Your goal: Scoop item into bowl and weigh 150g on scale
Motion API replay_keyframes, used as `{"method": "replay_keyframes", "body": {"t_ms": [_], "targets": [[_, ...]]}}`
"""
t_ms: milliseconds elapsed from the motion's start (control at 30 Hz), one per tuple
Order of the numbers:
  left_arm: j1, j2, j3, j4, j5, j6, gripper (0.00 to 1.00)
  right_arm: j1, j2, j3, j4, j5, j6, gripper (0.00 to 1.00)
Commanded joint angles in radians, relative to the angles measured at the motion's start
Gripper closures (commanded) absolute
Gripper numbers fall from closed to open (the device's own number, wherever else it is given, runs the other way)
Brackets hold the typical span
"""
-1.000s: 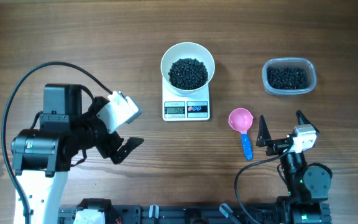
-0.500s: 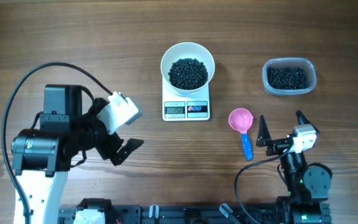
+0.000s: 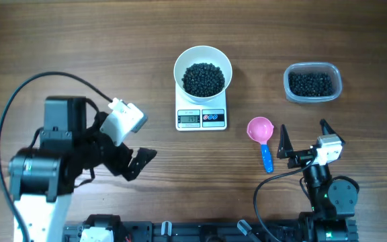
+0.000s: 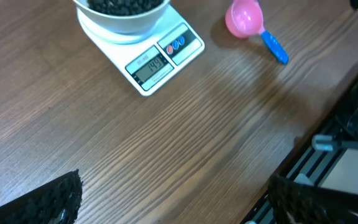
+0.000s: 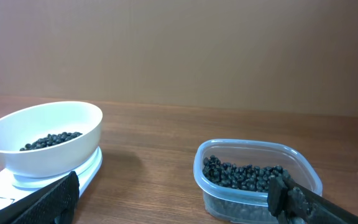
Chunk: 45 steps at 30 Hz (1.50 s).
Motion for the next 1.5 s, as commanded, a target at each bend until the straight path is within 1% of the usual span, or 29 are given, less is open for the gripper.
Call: {"method": "replay_keyframes", "body": {"t_ms": [0,167,200,367,500,567,800,933,1100,1233,1367,1467], "targets": [[-0.005,-0.076,0.010,0.024,-0.040,-0.174,0.00,0.004,-0.011,-0.002,0.003,0.018,-0.012,0.01],[-0.004,-0.188,-0.043,0.101,-0.126,-0.319,0.00,0.004,-0.011,-0.002,0.003,0.018,-0.012,0.00],[-0.004,-0.211,-0.060,0.117,-0.137,-0.331,0.00,0.004,-0.011,-0.002,0.003,0.018,-0.012,0.00],[-0.005,-0.388,-0.238,0.314,-0.199,-0.452,0.00,0.004,-0.011,-0.002,0.003,0.017,-0.012,0.00],[-0.005,-0.472,-0.356,0.470,-0.251,-0.601,0.00,0.004,-0.011,-0.002,0.003,0.018,-0.012,0.00],[-0.004,-0.508,-0.411,0.532,-0.289,-0.650,0.00,0.004,-0.011,-0.002,0.003,0.018,-0.012,0.00],[-0.004,-0.657,-0.648,0.776,-0.356,-0.680,0.00,0.004,-0.011,-0.002,0.003,0.017,-0.012,0.00],[-0.004,-0.742,-0.782,0.920,-0.376,-0.774,0.00,0.004,-0.011,-0.002,0.003,0.018,-0.012,0.00],[-0.004,-0.795,-0.892,1.040,-0.403,-0.779,0.00,0.004,-0.011,-0.002,0.003,0.018,-0.013,0.00],[-0.004,-0.819,-0.952,1.110,-0.434,-0.779,0.00,0.004,-0.011,-0.002,0.003,0.017,-0.013,0.00],[-0.004,-0.852,-0.980,1.117,-0.475,-0.779,0.00,0.004,-0.011,-0.002,0.003,0.017,-0.013,0.00],[-0.001,-0.916,-1.016,1.115,-0.488,-0.779,0.00,0.004,-0.011,-0.002,0.003,0.017,-0.012,0.00]]}}
